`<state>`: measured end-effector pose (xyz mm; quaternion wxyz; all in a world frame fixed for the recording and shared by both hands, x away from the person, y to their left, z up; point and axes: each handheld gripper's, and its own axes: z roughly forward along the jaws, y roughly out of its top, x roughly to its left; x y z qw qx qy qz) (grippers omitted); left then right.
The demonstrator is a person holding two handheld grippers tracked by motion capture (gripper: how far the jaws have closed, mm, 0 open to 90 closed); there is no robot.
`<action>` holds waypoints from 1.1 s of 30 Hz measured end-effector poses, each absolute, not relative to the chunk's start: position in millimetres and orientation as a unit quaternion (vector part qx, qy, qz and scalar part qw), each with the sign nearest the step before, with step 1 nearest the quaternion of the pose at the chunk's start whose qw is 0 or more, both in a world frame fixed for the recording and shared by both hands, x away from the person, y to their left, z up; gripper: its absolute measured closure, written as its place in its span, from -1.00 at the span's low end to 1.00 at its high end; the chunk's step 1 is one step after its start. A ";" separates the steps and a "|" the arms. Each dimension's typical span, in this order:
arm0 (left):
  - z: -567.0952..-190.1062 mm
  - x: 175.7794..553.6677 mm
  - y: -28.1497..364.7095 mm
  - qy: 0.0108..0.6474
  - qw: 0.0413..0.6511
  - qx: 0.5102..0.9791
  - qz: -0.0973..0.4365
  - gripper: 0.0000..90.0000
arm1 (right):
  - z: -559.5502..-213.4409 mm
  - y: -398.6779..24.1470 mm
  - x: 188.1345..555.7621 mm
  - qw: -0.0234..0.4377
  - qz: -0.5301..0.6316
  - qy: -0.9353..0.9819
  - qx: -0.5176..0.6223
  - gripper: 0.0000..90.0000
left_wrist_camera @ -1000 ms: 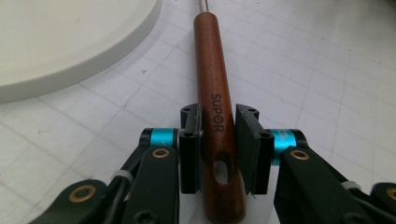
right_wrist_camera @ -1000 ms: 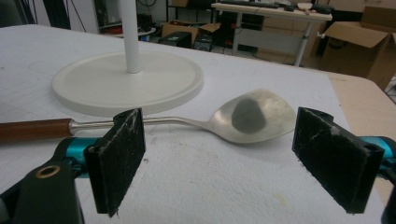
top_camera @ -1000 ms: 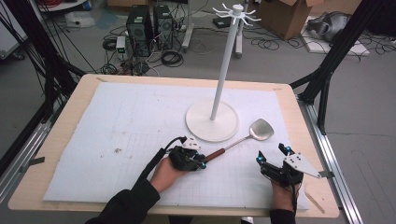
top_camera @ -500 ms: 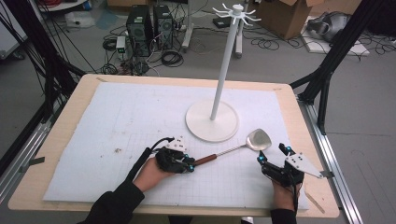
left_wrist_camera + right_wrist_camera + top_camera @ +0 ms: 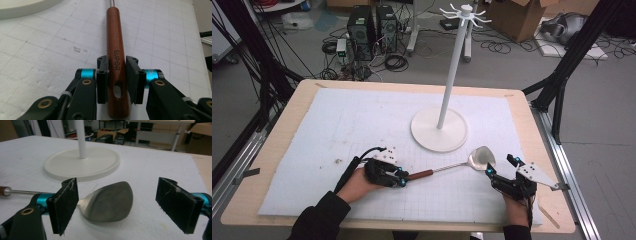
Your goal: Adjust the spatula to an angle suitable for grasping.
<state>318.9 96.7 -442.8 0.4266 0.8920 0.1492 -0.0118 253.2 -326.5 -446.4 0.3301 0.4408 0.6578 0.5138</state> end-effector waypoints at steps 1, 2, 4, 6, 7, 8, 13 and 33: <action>-442.0 319.2 103.0 0.142 0.427 0.893 -0.012 0.61 | -444.7 -324.6 252.9 0.323 0.515 0.662 0.438 -0.61; -441.8 319.1 105.9 0.142 0.430 0.892 -0.013 0.61 | -443.4 -323.3 252.4 0.318 0.517 0.665 0.434 -0.61; -441.6 319.6 110.3 0.140 0.432 0.891 -0.015 0.61 | -441.4 -321.6 252.1 0.315 0.518 0.669 0.430 -0.61; -440.9 320.4 116.9 0.134 0.434 0.891 -0.014 0.61 | -434.8 -315.8 252.5 0.302 0.528 0.675 0.417 -0.61; -440.4 320.5 124.2 0.127 0.442 0.888 -0.012 0.61 | -432.2 -313.5 253.4 0.299 0.530 0.681 0.407 -0.61; -440.2 321.0 128.4 0.122 0.445 0.887 -0.012 0.61 | -430.8 -311.7 254.4 0.299 0.532 0.683 0.401 -0.61; -441.5 323.8 139.8 0.122 0.449 0.885 -0.022 0.61 | -425.1 -293.7 259.1 0.266 0.537 0.717 0.356 -0.64; -427.8 319.3 198.9 0.228 0.525 0.818 0.063 -0.36 | -408.4 -192.1 302.3 0.136 0.422 0.881 0.165 -0.31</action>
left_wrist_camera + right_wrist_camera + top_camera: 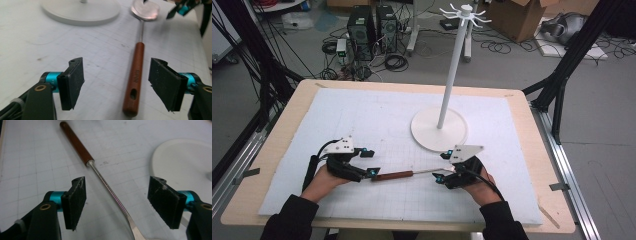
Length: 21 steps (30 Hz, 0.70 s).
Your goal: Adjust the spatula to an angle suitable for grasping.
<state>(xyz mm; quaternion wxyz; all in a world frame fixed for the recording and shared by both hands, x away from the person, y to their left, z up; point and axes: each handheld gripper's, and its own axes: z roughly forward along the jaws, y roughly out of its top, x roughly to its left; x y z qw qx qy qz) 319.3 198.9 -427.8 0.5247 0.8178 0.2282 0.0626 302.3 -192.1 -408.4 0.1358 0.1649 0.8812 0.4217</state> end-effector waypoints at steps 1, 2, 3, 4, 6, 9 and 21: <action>-427.7 317.7 204.6 0.241 0.535 0.806 0.072 -0.37 | -409.8 -187.7 307.1 0.126 0.413 0.888 0.158 -0.27; -427.8 316.9 208.0 0.245 0.537 0.803 0.082 -0.38 | -412.1 -183.4 313.1 0.109 0.404 0.896 0.149 -0.22; -428.0 315.5 212.9 0.254 0.538 0.798 0.098 -0.42 | -413.6 -180.9 316.7 0.103 0.396 0.901 0.143 -0.19; -428.7 314.5 216.6 0.261 0.542 0.792 0.106 -0.43 | -415.8 -177.5 322.2 0.092 0.382 0.909 0.135 -0.16; -430.3 313.1 221.8 0.269 0.548 0.784 0.113 -0.44 | -419.1 -171.9 328.7 0.073 0.364 0.921 0.119 -0.05; -433.8 311.5 226.4 0.277 0.549 0.780 0.119 -0.45 | -422.6 -165.7 335.9 0.060 0.345 0.931 0.103 0.08; -438.4 310.9 224.6 0.281 0.540 0.785 0.114 -0.41 | -429.5 -159.4 346.4 0.032 0.313 0.947 0.069 0.66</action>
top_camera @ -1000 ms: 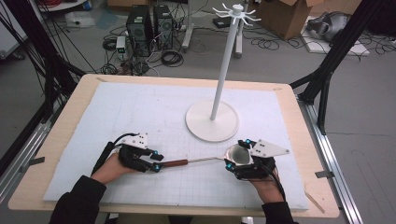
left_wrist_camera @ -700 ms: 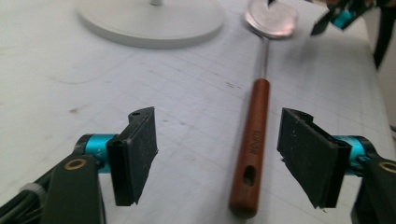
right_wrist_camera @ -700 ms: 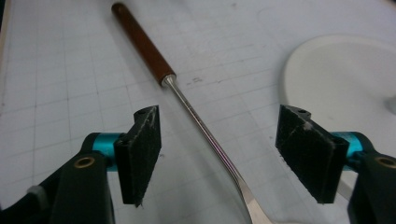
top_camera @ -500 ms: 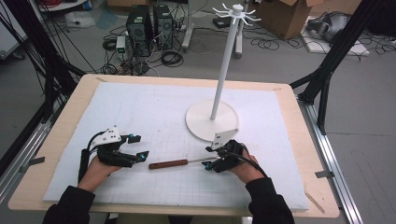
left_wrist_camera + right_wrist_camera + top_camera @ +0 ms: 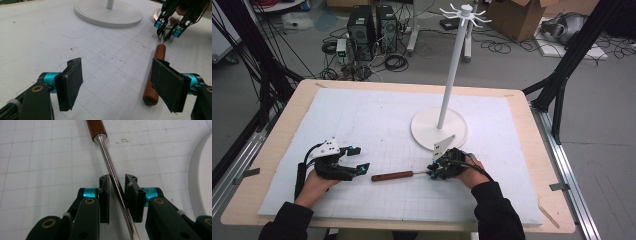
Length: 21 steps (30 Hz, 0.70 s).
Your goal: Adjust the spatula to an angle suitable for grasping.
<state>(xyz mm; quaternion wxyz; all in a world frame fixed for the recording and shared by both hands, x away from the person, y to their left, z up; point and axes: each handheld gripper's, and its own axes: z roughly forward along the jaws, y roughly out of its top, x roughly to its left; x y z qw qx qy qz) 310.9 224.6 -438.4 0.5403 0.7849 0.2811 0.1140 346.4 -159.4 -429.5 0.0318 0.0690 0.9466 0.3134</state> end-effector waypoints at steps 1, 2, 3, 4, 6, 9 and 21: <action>-438.8 310.6 223.7 0.282 0.541 0.785 0.112 -0.40 | -429.4 -159.2 346.0 0.031 0.313 0.946 0.071 0.67; -438.8 310.6 223.7 0.282 0.541 0.785 0.112 -0.40 | -429.4 -159.2 346.0 0.031 0.313 0.946 0.071 0.67; -438.9 310.6 223.6 0.281 0.539 0.786 0.114 -0.40 | -429.4 -159.2 346.1 0.031 0.314 0.946 0.074 0.68; -438.9 310.6 223.6 0.281 0.539 0.786 0.113 -0.40 | -429.0 -158.9 345.3 0.031 0.312 0.946 0.077 0.72; -439.0 310.7 223.7 0.284 0.537 0.786 0.113 -0.40 | -427.4 -157.1 342.2 0.031 0.306 0.948 0.085 0.86; -439.1 311.3 224.3 0.285 0.537 0.786 0.115 -0.40 | -426.1 -155.5 338.5 0.018 0.302 0.947 0.103 0.86; -439.0 311.7 225.1 0.293 0.539 0.781 0.118 -0.37 | -418.4 -150.3 335.9 -0.013 0.325 0.920 0.218 0.87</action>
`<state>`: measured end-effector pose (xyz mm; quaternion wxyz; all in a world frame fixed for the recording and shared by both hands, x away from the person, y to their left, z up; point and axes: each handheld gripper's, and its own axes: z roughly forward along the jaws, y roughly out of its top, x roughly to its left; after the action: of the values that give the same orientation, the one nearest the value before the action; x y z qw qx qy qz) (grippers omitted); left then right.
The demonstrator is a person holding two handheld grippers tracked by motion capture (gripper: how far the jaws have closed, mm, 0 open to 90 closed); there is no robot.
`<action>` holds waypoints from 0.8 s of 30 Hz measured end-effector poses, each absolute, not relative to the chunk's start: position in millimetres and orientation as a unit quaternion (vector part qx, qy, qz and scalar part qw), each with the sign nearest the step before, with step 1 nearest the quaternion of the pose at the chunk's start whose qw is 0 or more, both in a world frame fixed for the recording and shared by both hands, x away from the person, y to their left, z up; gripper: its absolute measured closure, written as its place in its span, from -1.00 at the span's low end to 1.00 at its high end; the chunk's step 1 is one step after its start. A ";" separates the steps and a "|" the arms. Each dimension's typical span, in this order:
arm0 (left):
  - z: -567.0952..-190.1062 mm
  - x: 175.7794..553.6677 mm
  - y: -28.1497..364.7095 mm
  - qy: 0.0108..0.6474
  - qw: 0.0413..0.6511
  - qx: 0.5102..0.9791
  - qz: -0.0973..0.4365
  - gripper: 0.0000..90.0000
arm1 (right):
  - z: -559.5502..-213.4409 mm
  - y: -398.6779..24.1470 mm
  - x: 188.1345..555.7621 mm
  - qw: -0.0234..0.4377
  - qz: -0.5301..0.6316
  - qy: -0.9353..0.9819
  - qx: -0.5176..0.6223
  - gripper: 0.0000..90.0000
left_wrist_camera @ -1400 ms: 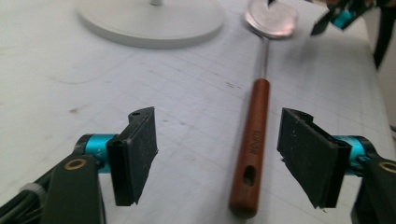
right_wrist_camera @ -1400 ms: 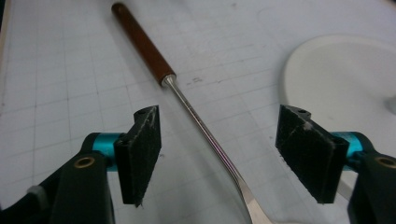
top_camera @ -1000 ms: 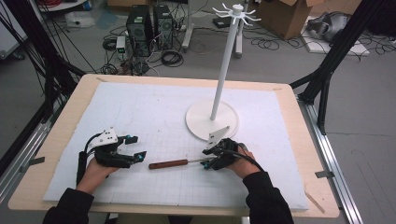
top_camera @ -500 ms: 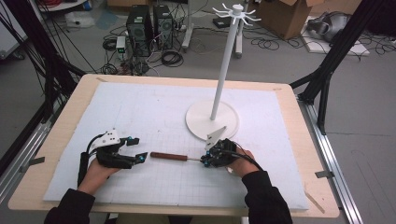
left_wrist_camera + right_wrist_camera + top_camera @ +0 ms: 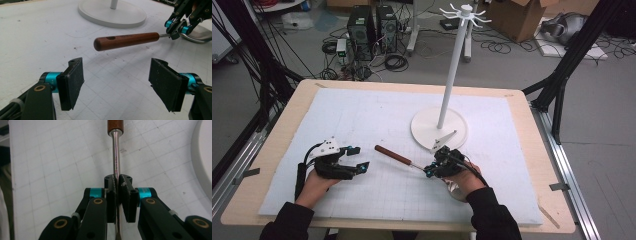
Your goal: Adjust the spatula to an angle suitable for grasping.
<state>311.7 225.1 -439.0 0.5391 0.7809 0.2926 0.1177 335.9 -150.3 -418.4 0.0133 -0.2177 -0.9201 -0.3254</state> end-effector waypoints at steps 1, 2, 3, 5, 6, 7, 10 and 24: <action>-439.0 311.7 225.1 0.293 0.539 0.781 0.118 -0.36 | -417.8 -148.5 335.2 0.016 -0.326 -0.918 -0.226 0.87; -439.0 311.7 225.1 0.294 0.540 0.780 0.119 -0.36 | -417.2 -147.0 334.3 0.016 -0.324 -0.916 -0.235 0.87; -439.0 311.7 225.1 0.294 0.540 0.780 0.119 -0.36 | -416.8 -145.1 332.9 0.018 -0.321 -0.915 -0.245 0.87; -438.6 311.4 226.3 0.296 0.540 0.779 0.120 -0.36 | -417.8 -142.0 331.2 0.017 -0.318 -0.912 -0.259 0.87; -438.8 311.2 226.4 0.298 0.540 0.778 0.120 -0.35 | -419.3 -140.0 330.5 0.015 -0.312 -0.908 -0.280 0.87; -438.8 311.2 226.4 0.298 0.540 0.778 0.120 -0.35 | -420.1 -138.9 329.9 0.016 -0.307 -0.905 -0.294 0.87; -440.1 310.9 228.2 0.301 0.540 0.777 0.121 -0.35 | -423.3 -133.7 326.7 0.002 -0.291 -0.907 -0.305 0.87; -441.9 307.4 242.4 0.338 0.567 0.738 0.144 -0.59 | -411.9 -158.5 306.7 -0.116 -0.385 -0.876 -0.267 -0.21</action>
<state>307.4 242.4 -441.9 0.5666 0.7375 0.3381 0.1439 306.7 -158.5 -411.9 -0.1159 -0.2672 -0.8760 -0.3845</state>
